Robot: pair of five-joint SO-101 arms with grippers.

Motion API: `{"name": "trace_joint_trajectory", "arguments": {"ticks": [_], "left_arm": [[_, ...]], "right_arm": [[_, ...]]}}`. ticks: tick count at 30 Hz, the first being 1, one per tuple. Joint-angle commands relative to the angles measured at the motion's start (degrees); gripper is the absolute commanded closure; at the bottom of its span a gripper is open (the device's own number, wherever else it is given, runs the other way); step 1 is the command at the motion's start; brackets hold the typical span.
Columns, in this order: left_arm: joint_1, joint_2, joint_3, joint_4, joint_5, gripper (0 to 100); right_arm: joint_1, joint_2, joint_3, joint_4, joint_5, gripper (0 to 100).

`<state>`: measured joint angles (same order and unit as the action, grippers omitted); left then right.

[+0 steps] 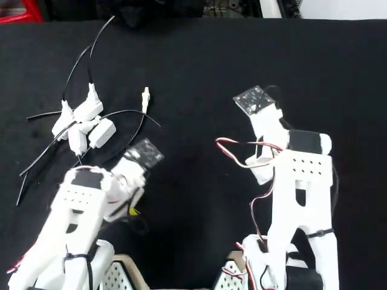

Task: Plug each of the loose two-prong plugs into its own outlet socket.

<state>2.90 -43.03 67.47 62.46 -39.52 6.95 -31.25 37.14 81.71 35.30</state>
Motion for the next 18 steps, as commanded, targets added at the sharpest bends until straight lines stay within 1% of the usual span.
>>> {"name": "trace_joint_trajectory", "arguments": {"ticks": [1,4,6,9,11,13,14,16,17,18], "left_arm": [[-2.95,-0.79,-3.21,-2.37,-2.55,71],[-4.53,-0.79,-0.84,-9.23,-2.73,71],[-5.93,-1.23,-0.75,-11.96,-2.81,71],[-7.60,-1.41,-3.65,-11.69,-2.55,71],[-8.13,-1.41,-7.69,-8.88,-2.37,71],[-7.78,-1.41,-11.30,-7.03,0.70,71],[-7.43,-0.97,-12.70,-8.26,3.69,71],[-6.02,-0.62,-12.53,-14.95,11.16,71],[-5.14,-0.70,-11.74,-17.85,13.45,71],[-3.65,-0.79,-11.21,-19.25,13.80,71]], "right_arm": [[-1.58,-1.27,-0.13,0.00,0.00,98.0],[-1.58,-1.27,-0.13,0.00,0.00,98.0],[-1.58,-1.27,-0.04,0.00,0.00,98.0],[-1.58,-1.27,-0.04,0.00,0.00,98.0],[-1.58,-1.27,-0.04,0.00,0.00,98.0],[-1.58,-1.27,-0.04,0.00,0.00,98.0],[-1.58,-1.27,-0.13,0.00,0.00,98.0],[-1.58,-1.27,-0.13,0.00,0.00,98.0],[-1.58,-1.27,-0.13,-0.09,0.00,98.0],[-1.58,-1.27,-0.13,-0.09,0.00,98.0]]}}
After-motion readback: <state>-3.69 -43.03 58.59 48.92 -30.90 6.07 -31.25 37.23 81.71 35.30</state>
